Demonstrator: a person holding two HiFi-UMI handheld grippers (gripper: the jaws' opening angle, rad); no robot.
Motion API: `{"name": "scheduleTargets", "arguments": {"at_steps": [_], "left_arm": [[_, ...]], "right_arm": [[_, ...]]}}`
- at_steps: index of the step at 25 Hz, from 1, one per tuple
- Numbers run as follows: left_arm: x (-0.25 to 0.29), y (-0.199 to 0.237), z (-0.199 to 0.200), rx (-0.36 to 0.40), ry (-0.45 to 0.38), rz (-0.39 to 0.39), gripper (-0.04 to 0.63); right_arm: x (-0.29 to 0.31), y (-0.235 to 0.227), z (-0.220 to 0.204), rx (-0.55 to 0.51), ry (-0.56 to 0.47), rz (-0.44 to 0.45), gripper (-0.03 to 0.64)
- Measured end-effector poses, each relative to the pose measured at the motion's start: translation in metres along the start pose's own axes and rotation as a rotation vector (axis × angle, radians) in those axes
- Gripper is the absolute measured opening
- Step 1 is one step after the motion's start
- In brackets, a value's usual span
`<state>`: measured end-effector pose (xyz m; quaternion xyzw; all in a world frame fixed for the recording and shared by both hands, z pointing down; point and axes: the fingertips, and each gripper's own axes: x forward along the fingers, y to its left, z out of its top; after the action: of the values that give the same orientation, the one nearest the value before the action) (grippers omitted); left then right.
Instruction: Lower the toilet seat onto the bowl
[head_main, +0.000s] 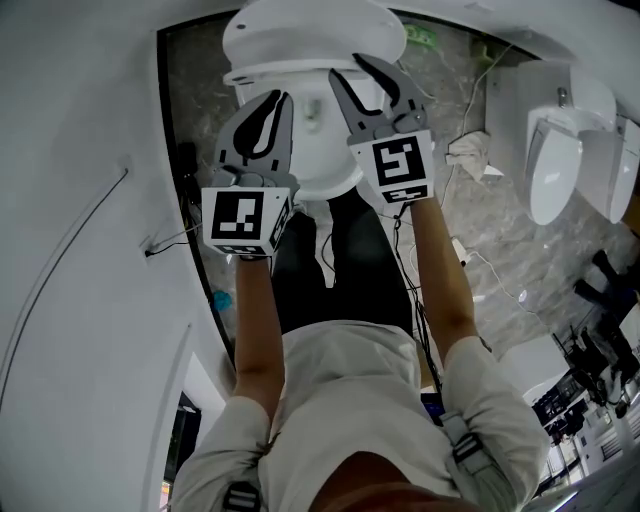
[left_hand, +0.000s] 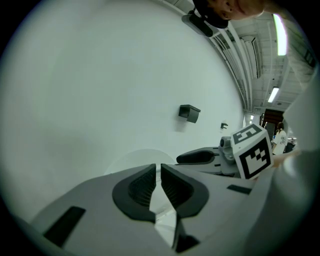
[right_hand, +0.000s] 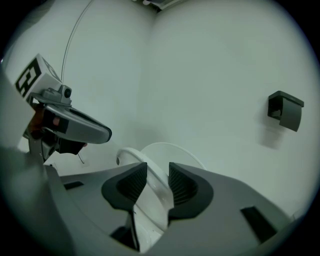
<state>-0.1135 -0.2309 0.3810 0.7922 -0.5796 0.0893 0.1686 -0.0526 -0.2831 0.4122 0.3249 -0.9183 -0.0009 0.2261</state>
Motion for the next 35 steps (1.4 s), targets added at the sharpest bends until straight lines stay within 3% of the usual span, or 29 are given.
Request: {"name": "scheduleTargets", "arguments": {"at_steps": [16,20,24,35], "left_arm": [[-0.010,-0.006,-0.026,0.019,0.033,-0.021,0.028],[-0.009,-0.005,-0.037,0.052,0.072,-0.030,0.108],[-0.004,-0.004,-0.047,0.098,0.111,-0.031,0.122],[-0.008,-0.001,-0.051,0.132,0.111,-0.014,0.156]], "right_arm": [[-0.024,0.029,-0.012,-0.003,0.008,-0.008,0.155],[-0.029,0.036,-0.014,-0.003,0.007,-0.008,0.158],[-0.032,0.039,-0.016,-0.002,0.006,-0.010,0.158],[-0.042,0.047,-0.019,-0.012,0.014,-0.009,0.160]]}}
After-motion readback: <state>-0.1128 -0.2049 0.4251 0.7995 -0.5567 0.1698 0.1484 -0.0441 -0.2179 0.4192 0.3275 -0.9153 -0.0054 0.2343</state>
